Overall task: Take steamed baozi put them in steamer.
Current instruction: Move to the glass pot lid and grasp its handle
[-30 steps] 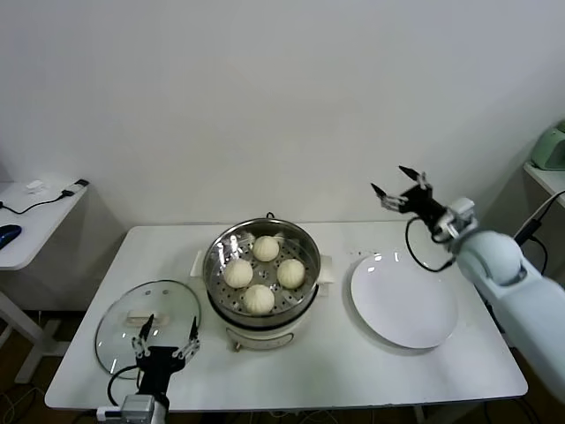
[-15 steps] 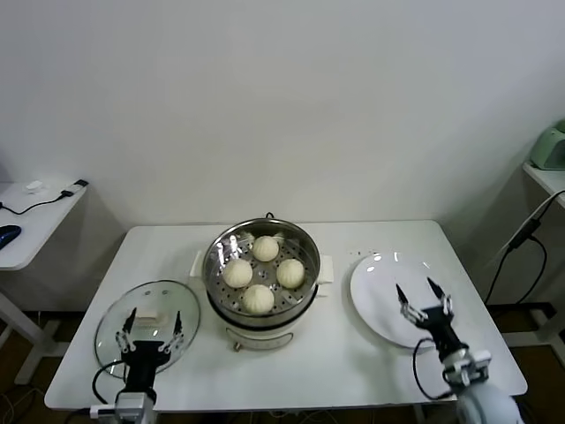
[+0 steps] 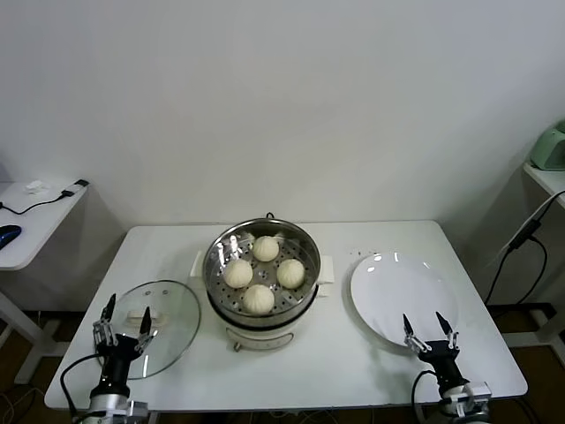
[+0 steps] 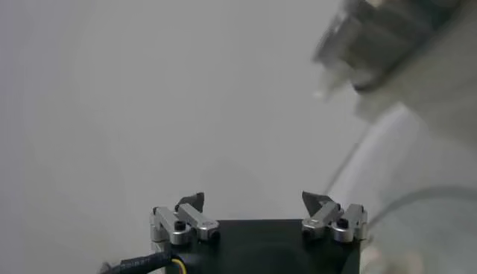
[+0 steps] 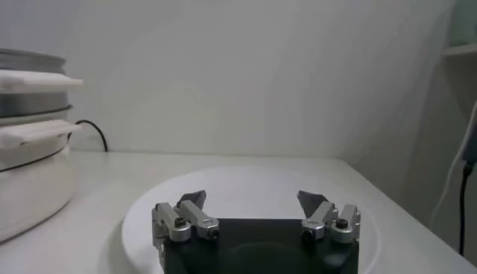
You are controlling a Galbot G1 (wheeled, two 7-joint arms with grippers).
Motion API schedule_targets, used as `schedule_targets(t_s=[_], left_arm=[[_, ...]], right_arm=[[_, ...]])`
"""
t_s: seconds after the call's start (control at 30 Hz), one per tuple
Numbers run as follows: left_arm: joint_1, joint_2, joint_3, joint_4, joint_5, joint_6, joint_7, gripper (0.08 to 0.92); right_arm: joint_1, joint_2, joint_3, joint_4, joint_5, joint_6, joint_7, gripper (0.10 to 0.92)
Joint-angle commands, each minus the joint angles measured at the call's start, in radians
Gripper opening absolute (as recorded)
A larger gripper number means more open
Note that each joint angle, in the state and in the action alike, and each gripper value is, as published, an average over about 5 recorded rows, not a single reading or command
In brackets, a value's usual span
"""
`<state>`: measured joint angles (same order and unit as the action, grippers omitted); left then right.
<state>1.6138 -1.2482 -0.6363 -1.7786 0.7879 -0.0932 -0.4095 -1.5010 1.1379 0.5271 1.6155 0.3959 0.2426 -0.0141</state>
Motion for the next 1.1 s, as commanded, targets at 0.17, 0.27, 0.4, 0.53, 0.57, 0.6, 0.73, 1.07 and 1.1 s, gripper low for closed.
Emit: schedule_targets(t_s=[0.17, 0.27, 0.4, 0.53, 0.57, 0.6, 0.73, 1.07, 1.1], left_arm=[[-0.056, 0.059, -0.020, 0.299, 0.394, 0.029, -0.108, 0.823], [-0.074, 0.044, -0.017, 0.308, 0.406, 0.042, -0.108, 0.823], [-0.105, 0.024, -0.010, 0.317, 0.433, 0.049, -0.108, 0.823], [-0.145, 0.013, 0.003, 0.337, 0.451, 0.050, -0.103, 0.823], [-0.153, 0.012, 0.006, 0.342, 0.454, 0.050, -0.102, 0.823], [-0.162, 0.011, 0.009, 0.349, 0.456, 0.051, -0.102, 0.823], [-0.195, 0.015, 0.018, 0.373, 0.455, 0.059, -0.101, 0.823], [-0.253, 0.048, 0.032, 0.405, 0.423, 0.067, -0.084, 0.823], [-0.258, 0.049, 0.034, 0.416, 0.423, 0.067, -0.085, 0.823]], right_arm=[[-0.013, 0.022, -0.011, 0.017, -0.029, -0.037, 0.040, 0.823], [-0.015, 0.020, -0.012, 0.024, -0.029, -0.042, 0.042, 0.823], [-0.020, 0.017, -0.009, 0.041, -0.027, -0.046, 0.046, 0.823], [-0.027, 0.015, -0.005, 0.054, -0.026, -0.050, 0.047, 0.823], [-0.028, 0.015, -0.003, 0.056, -0.025, -0.051, 0.047, 0.823], [-0.030, 0.015, -0.001, 0.059, -0.025, -0.052, 0.048, 0.823], [-0.035, 0.017, 0.007, 0.066, -0.025, -0.053, 0.048, 0.823], [-0.031, 0.026, 0.004, 0.060, -0.030, -0.053, 0.049, 0.823], [-0.030, 0.027, 0.003, 0.061, -0.031, -0.053, 0.049, 0.823]])
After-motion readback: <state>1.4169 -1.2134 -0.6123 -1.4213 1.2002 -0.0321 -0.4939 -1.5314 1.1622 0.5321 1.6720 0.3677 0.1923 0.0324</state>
